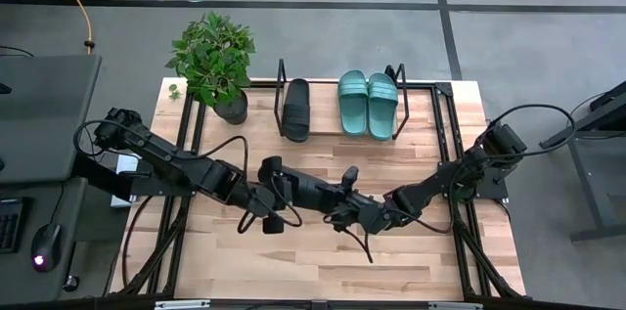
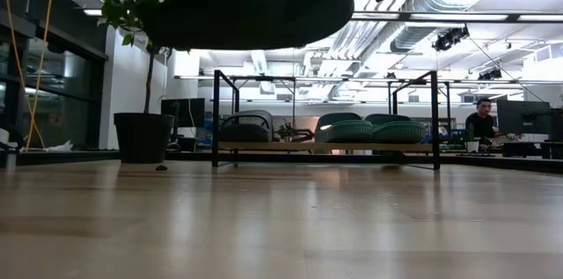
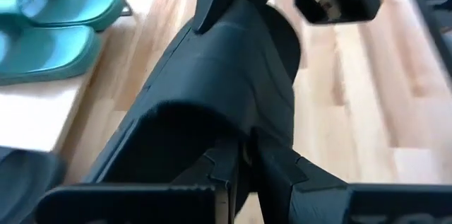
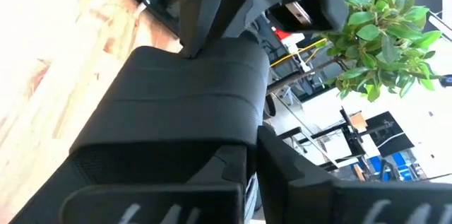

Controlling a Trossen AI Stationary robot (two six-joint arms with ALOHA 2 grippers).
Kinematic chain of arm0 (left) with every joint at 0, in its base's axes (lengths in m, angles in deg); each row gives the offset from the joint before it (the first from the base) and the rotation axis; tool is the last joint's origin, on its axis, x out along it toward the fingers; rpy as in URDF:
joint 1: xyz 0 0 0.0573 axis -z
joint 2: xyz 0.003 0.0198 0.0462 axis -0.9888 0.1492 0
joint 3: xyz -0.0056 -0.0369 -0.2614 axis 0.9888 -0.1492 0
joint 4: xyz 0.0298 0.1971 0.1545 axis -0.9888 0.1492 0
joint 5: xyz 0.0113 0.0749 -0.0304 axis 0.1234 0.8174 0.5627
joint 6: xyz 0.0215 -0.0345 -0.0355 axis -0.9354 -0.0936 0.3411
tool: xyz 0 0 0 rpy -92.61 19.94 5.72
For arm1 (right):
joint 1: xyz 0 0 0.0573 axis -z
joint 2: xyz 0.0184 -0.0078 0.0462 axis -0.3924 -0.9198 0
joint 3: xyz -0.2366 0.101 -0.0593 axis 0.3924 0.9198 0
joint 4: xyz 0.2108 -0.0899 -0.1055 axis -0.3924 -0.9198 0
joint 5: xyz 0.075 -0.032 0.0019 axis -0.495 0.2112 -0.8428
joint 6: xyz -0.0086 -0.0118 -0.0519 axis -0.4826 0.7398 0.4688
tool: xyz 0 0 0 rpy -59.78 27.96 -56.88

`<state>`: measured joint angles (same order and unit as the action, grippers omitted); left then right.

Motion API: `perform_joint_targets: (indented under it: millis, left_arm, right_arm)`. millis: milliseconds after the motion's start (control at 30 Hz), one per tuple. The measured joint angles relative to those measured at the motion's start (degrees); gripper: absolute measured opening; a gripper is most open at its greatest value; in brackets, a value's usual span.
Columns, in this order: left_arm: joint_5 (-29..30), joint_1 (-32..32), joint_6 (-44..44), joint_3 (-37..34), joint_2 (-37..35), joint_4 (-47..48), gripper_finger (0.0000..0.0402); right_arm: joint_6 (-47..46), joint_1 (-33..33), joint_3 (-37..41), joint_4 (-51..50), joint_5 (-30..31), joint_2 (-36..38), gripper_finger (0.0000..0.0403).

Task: Pick and place slides into the shelf
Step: Put the black slipper on the shelf

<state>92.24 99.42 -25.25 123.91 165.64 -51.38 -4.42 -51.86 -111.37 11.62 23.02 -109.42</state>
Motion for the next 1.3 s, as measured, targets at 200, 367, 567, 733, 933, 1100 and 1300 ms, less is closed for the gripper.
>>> perform_joint_targets:
  millis: [200,367,567,733,933,1100,1300]
  left_arm:
    - [4.1,0.0,-0.1,-0.1,0.0,6.0,0.0028]
    - [6.2,0.0,0.9,-0.1,0.0,10.0,0.0028]
    - [11.1,0.0,0.9,-0.1,0.0,11.3,0.0028]
    - [15.3,0.0,2.8,2.1,-0.4,15.5,0.0028]
    - [19.7,1.4,4.8,3.7,-0.5,21.0,0.0028]
    - [29.4,4.1,6.1,3.7,-1.5,22.9,0.0028]
    - [35.9,6.2,6.7,3.7,-4.6,23.7,0.0028]
  right_arm:
    - [-1.1,-0.1,0.0,-0.4,1.8,0.0,0.0001]
    - [-2.0,0.1,0.0,-0.9,3.1,0.0,0.0]
    - [-2.2,0.3,0.0,-1.0,6.3,0.0,0.0]
    - [-3.8,1.2,0.0,-1.6,9.9,0.6,0.0]
    - [-8.1,3.4,0.0,-2.0,13.9,1.6,0.0]
    - [-10.8,5.3,0.0,-3.6,16.4,3.6,0.0]
    - [-19.7,8.6,-0.1,-10.9,16.4,7.2,0.0]
